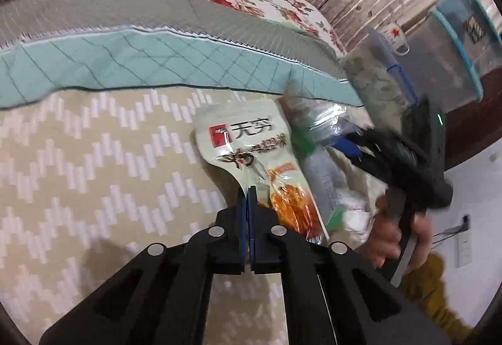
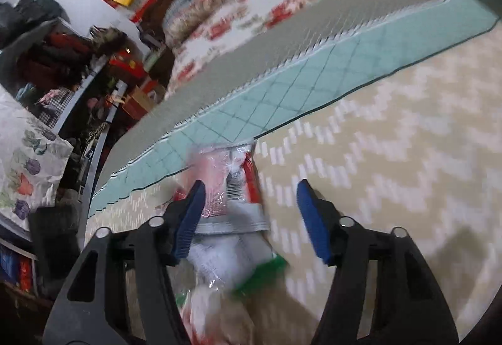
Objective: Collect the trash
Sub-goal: 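Grasp the white snack pouch with the left tool while the right tool grasps the red-white wrapper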
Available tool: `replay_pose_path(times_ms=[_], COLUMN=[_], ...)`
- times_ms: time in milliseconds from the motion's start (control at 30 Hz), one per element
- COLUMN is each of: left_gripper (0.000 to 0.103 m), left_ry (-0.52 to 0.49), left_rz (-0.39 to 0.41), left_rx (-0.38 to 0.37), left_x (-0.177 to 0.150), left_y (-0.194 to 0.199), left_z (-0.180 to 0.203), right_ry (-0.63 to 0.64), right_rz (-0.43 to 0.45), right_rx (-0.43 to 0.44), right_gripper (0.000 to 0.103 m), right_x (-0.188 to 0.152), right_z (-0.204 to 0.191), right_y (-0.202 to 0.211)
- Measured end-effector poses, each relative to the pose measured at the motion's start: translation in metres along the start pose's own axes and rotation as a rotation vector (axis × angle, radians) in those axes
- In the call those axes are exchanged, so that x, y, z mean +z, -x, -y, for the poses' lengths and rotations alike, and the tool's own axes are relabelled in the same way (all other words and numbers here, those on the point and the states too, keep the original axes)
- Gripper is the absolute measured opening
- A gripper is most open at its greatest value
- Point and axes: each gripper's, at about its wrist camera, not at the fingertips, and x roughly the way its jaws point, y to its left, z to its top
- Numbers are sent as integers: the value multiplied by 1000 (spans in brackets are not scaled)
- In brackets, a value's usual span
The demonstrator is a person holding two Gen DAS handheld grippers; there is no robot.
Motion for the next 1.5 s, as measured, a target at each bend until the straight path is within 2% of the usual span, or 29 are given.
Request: replay_pose_path(times_ms=[33, 67, 133, 167, 267, 333, 467, 600, 700, 767, 833, 900, 933, 1000, 1033, 1200, 1267, 1400, 1467, 1500], left_gripper=[1, 1, 2, 2, 1, 1, 1, 1, 1, 1, 1, 1, 1, 1, 1, 1, 1, 1, 1, 1], left_ry=[3, 14, 49, 63, 85, 81, 85, 57, 2, -35, -34, -16, -9, -14, -24, -56, -61, -83, -84, -85], left_rz=[-2, -8, -13, -16, -18, -7, 19, 53, 68, 64, 41, 25, 23, 26, 26, 30, 26, 23, 24, 27], left_rx=[-7, -14, -38, -53, -83, -92, -118, -126, -84, -34, -28, -38, -35, -29, -22, 15, 21, 42, 39, 41], left_x=[-2, -3, -5, -5, -6, -8, -15, -25, -34, -40, -44, -46, -47, -48, -49, -47, -48, -50, -49, -49], left_y=[1, 1, 0, 1, 5, 12, 31, 55, 69, 71, 67, 62, 60, 58, 57, 53, 50, 46, 45, 45], left_z=[-2, -6, -16, -20, -26, -26, -30, -26, -21, -18, -17, -18, -18, -15, -12, -8, -7, -6, -6, -5], right_ry=[1, 14, 67, 90, 115, 141, 155, 110, 90, 81, 18, -86, -109, -84, -60, 132, 220, 287, 335, 356], right_rz=[-10, -44, -65, -79, -58, 5, 104, 169, 229, 236, 223, 189, 196, 208, 192, 112, 49, -57, -58, -68], right_rx=[10, 22, -6, -21, -10, -6, 33, 69, 27, -27, -19, 56, 69, 38, 19, -153, -220, -305, -317, -322], right_gripper=[56, 40, 26, 15, 11, 10, 10, 10, 10, 13, 15, 54, 91, 88, 81, 81, 81, 79, 57, 52], right_x=[3, 5, 3, 3, 1, 3, 1, -24, -51, -61, -64, -62, -61, -55, -52, -32, -23, -10, -12, -12], right_z=[-3, -8, -20, -25, -38, -47, -57, -44, -31, -20, -5, 10, 14, 12, 9, -21, -34, -36, -39, -43], right_y=[-6, -15, -25, -30, -27, -11, 27, 70, 99, 113, 116, 111, 109, 101, 95, 51, 26, -10, -15, -15])
